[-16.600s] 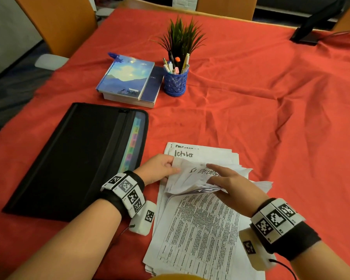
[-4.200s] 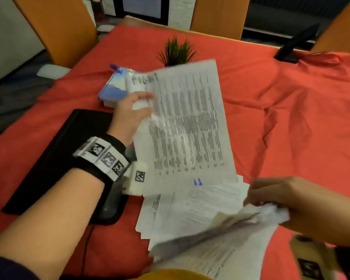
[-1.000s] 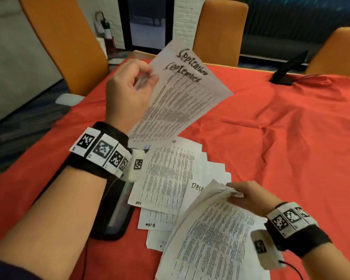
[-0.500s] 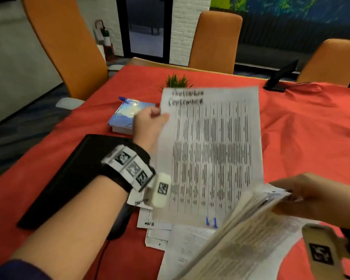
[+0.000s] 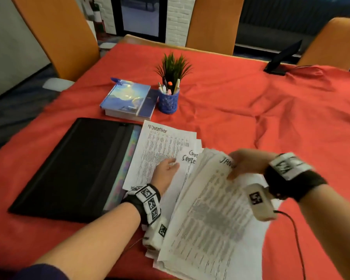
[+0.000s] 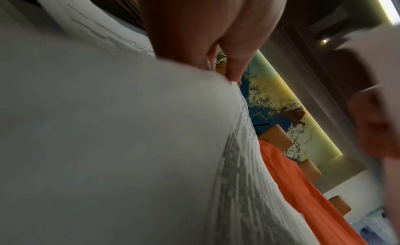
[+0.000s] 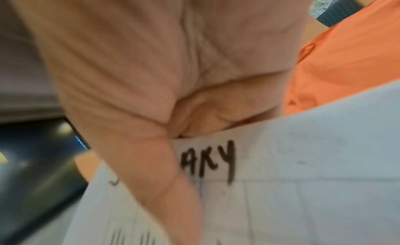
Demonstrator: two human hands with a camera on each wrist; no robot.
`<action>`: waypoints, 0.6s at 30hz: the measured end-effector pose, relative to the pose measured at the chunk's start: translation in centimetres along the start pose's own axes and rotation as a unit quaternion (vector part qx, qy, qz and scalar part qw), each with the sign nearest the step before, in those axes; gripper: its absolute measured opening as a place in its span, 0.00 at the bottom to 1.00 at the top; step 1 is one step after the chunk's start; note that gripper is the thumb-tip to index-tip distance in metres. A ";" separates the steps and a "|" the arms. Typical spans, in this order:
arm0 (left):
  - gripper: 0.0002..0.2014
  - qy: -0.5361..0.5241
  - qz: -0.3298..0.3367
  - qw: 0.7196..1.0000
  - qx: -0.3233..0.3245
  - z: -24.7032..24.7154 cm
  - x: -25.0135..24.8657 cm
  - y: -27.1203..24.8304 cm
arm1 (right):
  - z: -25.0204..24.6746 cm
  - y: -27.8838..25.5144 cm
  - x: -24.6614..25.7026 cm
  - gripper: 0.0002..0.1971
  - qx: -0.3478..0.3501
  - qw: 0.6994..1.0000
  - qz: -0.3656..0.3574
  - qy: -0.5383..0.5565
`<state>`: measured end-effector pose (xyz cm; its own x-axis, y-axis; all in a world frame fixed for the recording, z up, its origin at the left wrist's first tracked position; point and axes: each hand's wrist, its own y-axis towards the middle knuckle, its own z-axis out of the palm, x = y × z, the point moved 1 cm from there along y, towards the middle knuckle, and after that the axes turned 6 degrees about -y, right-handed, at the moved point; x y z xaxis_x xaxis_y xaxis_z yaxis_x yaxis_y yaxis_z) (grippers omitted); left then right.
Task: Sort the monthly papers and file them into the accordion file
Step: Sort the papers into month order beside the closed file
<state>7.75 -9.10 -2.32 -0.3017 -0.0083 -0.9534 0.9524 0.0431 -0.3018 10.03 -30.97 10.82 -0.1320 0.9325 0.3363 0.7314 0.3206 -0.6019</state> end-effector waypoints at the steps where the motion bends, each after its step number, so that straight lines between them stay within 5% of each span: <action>1: 0.20 -0.001 -0.014 1.000 0.016 -0.2 0.1 0.0 | 1.3 1.7 -0.1 0.11 -0.011 1.000 0.017 -0.015; 5: 0.41 -0.036 -0.121 0.984 0.127 -0.8 0.6 -0.5 | 4.6 5.4 -0.2 0.16 -0.062 0.996 0.062 -0.022; 9: 0.23 0.100 -0.036 0.983 0.151 -0.3 0.9 -0.8 | 5.7 6.3 -0.6 0.16 -0.133 0.988 0.063 -0.044; 12: 0.23 0.138 0.003 0.978 0.159 -0.3 1.2 -1.0 | 6.1 6.3 -1.1 0.24 -0.202 0.979 0.017 -0.025; 16: 0.23 0.143 0.001 0.965 0.220 -0.2 0.2 -1.6 | 6.0 5.6 -2.1 0.36 -0.127 0.990 -0.019 0.058; 18: 0.16 0.154 0.020 0.959 0.238 -0.5 -1.3 -1.7 | 6.1 5.1 -2.7 0.25 -0.138 0.989 -0.045 0.013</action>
<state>6.51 -8.64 -0.60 -0.1936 0.2818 -0.9398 0.8531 -0.4248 -0.3031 9.97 -30.82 2.43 -0.1905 0.8968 0.3993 0.8727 0.3410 -0.3495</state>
